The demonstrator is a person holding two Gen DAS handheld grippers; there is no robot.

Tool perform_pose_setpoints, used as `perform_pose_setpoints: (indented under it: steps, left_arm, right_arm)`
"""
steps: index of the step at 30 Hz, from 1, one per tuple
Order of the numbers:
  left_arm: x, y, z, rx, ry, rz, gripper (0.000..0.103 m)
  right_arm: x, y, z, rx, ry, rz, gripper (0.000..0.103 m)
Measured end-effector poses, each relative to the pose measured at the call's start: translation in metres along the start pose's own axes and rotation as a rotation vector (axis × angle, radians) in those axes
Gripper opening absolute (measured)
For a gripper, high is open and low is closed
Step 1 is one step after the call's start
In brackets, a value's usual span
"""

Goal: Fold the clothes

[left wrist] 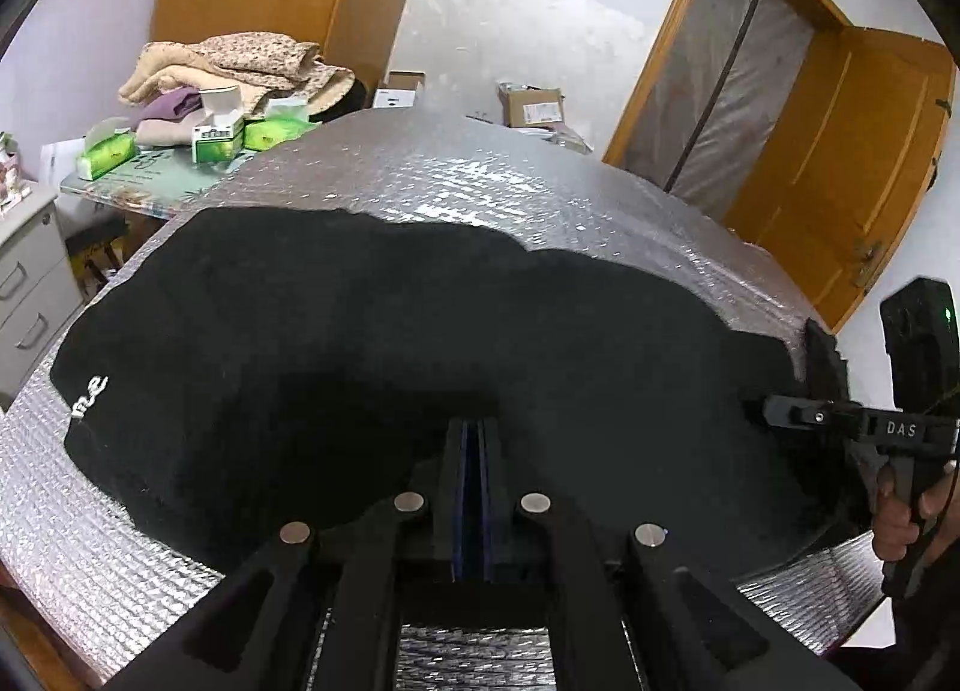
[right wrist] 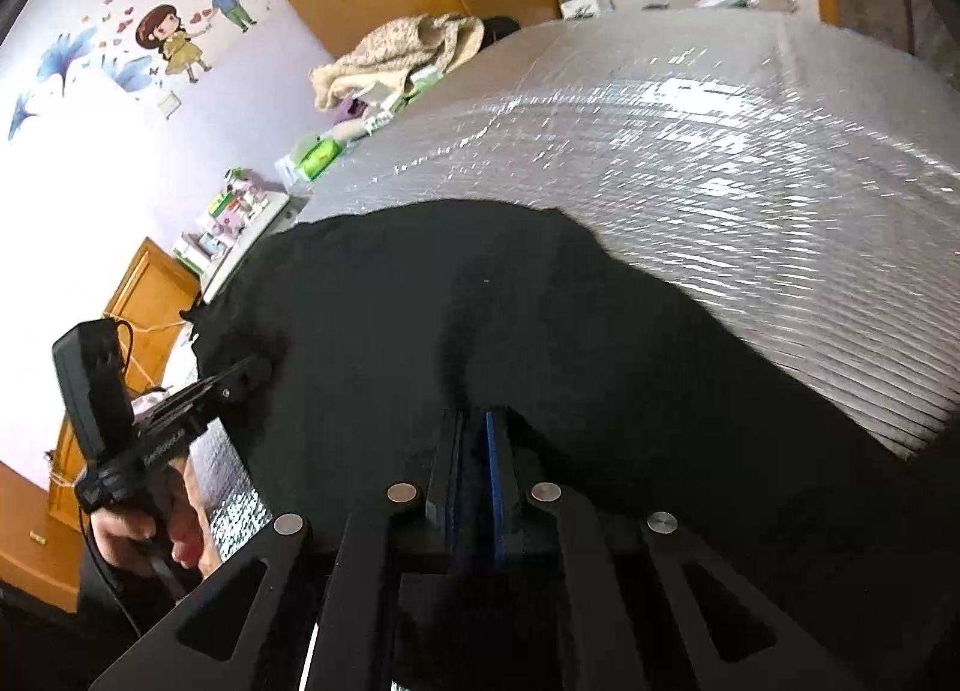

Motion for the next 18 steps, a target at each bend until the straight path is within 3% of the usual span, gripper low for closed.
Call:
perform_pose_setpoints:
  steps: [4, 8, 10, 15, 18]
  left_arm:
    - [-0.005, -0.005, -0.023, 0.045, 0.056, -0.014, 0.002]
    - [0.003, -0.006, -0.055, 0.103, 0.108, 0.0, 0.002]
    - [0.004, -0.002, -0.07, 0.131, 0.132, 0.004, 0.002]
    - [0.01, 0.006, -0.099, 0.19, 0.165, 0.022, 0.002]
    - [0.014, 0.009, -0.107, 0.215, 0.168, 0.033, 0.002]
  right_arm:
    - [-0.046, 0.0, -0.016, 0.05, 0.058, -0.128, 0.013]
    - [-0.13, -0.001, -0.053, 0.153, 0.2, -0.379, 0.03]
    - [-0.164, 0.004, -0.074, 0.223, 0.283, -0.45, 0.038]
    - [-0.216, 0.025, -0.112, 0.38, 0.358, -0.547, 0.042]
    - [-0.218, 0.031, -0.124, 0.419, 0.335, -0.539, 0.042]
Point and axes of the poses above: each gripper's, at about its wrist camera, not at the fingertips, and x roughly the way its jaws point, z to its left, y to its underside, the point moved 4 cm from there along x, roughly the way its jaws point, and after that the axes turned 12 degrees about -y, right-handed, at the moved point
